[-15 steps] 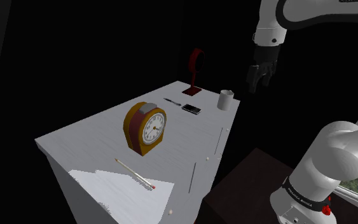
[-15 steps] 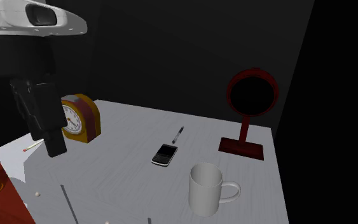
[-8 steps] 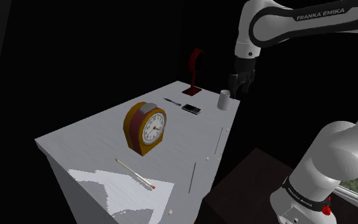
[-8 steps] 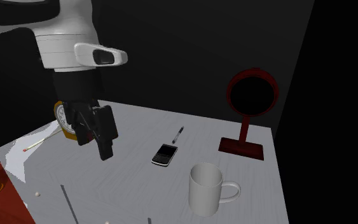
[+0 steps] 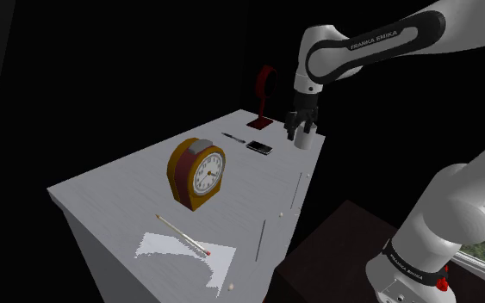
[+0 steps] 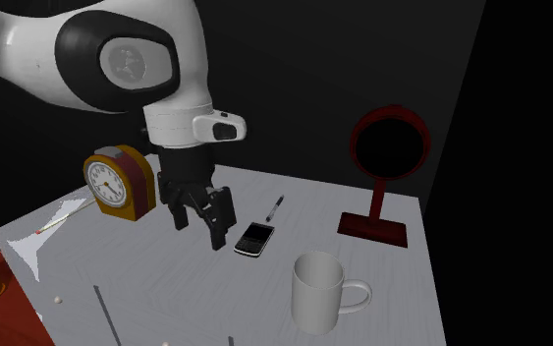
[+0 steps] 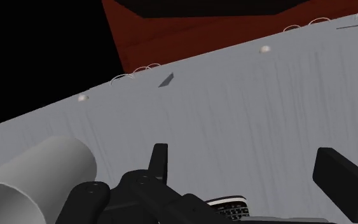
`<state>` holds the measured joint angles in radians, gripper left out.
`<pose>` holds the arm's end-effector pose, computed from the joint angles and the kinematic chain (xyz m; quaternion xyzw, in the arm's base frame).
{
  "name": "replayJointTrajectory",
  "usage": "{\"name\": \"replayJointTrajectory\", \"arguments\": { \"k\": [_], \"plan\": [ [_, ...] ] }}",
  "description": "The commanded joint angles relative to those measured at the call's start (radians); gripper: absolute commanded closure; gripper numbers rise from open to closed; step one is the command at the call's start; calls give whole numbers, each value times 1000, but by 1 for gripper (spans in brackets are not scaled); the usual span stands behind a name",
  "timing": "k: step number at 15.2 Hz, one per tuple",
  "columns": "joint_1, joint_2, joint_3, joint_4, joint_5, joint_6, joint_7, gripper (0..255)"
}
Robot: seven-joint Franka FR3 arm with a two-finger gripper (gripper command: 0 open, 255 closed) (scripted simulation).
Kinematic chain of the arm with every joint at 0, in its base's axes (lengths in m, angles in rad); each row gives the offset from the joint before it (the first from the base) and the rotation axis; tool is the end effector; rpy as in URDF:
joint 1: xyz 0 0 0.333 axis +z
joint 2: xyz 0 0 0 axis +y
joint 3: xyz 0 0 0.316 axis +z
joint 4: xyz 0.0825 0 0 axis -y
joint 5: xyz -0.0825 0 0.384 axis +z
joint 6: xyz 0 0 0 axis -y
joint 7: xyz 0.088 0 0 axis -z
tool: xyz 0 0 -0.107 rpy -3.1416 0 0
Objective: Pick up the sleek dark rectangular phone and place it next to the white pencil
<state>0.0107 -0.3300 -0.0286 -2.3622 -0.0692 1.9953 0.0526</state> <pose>0.4402 -0.0125 0.4515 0.9993 -0.0195 -0.0179 0.0270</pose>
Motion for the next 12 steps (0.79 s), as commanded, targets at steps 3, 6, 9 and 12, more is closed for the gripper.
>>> {"name": "replayJointTrajectory", "arguments": {
  "k": [3,6,9,12],
  "plan": [
    [4,155,-15,77,25,98,-34,0],
    [7,267,-20,139,51,159,-60,0],
    [8,380,-21,214,79,208,-88,0],
    [7,427,-20,238,91,236,-98,0]
  ]
}}
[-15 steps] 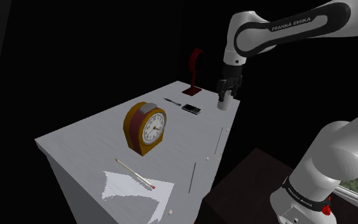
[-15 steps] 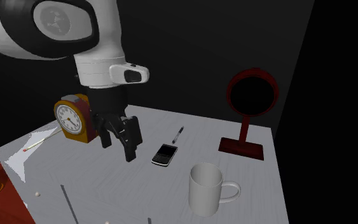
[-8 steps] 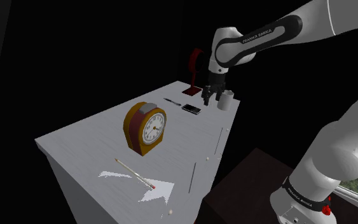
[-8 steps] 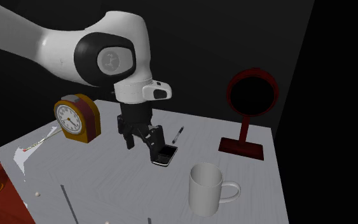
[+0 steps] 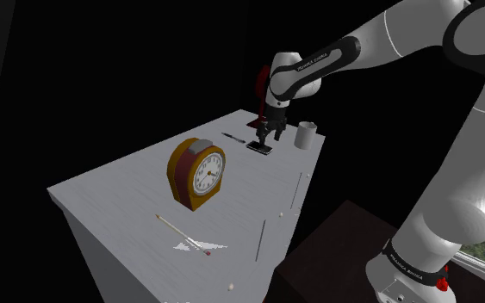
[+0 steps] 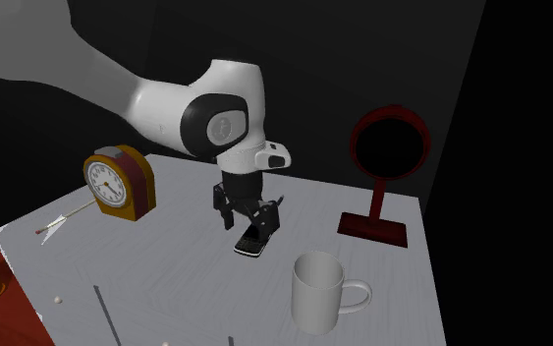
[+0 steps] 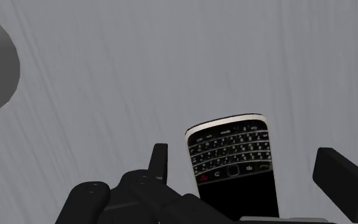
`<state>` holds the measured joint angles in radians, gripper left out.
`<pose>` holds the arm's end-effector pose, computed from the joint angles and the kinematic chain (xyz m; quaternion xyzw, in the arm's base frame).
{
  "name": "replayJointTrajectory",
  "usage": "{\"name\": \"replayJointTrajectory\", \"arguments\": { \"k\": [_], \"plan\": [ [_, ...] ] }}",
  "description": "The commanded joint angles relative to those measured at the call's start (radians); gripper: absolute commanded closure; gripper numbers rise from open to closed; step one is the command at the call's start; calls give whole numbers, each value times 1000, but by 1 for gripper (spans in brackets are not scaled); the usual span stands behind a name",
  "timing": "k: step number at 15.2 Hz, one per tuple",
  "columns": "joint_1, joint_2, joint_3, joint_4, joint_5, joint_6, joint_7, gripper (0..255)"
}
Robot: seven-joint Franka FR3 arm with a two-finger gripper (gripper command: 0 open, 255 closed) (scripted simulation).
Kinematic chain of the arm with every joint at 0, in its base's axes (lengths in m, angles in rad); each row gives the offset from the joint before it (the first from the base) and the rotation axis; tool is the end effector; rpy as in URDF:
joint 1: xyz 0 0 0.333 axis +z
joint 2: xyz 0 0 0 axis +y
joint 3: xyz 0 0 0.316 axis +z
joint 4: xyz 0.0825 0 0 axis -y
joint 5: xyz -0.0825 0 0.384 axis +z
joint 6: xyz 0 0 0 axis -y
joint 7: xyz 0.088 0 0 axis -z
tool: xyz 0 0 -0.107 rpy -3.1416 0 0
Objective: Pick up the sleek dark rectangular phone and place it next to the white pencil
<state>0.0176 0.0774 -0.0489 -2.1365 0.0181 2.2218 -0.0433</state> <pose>0.5520 -0.0165 0.3712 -1.0000 -0.0006 -0.0042 0.0052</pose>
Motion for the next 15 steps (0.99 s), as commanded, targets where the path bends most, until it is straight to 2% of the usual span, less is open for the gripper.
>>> {"name": "replayJointTrajectory", "arguments": {
  "k": [1,6,14,15],
  "plan": [
    [0,26,1,7,4,22,-3,0],
    [0,70,2,-20,8,91,-5,0],
    [0,70,2,-20,8,91,-5,0],
    [0,70,2,-20,8,91,-5,255]
  ]
}}
